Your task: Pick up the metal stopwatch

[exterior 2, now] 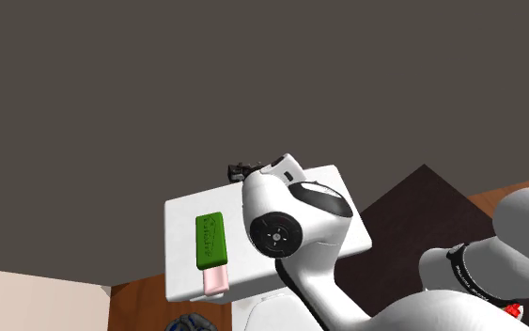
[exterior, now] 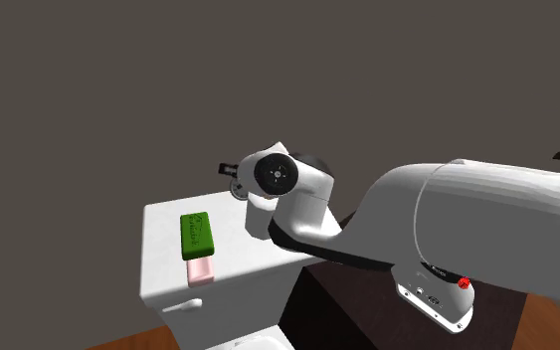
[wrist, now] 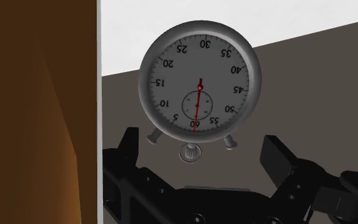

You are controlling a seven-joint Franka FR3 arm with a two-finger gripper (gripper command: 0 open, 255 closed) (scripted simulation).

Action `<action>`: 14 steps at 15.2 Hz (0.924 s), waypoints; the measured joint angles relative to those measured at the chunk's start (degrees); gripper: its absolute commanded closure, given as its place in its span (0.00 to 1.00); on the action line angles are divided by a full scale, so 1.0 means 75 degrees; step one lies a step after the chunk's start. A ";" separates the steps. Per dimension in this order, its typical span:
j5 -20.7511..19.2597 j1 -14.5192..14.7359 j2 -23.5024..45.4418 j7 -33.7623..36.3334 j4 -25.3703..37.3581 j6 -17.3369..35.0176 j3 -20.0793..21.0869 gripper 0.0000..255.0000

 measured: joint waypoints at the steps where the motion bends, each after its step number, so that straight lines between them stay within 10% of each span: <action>1: 0.0022 -0.0022 -0.0022 0.0025 -0.0005 0.0065 0.0038 0.00; 2: 0.0036 -0.0046 -0.0041 0.0044 0.0007 0.0092 0.0072 1.00; 14: 0.0007 0.0008 -0.0024 0.0041 0.0029 0.0045 0.0061 1.00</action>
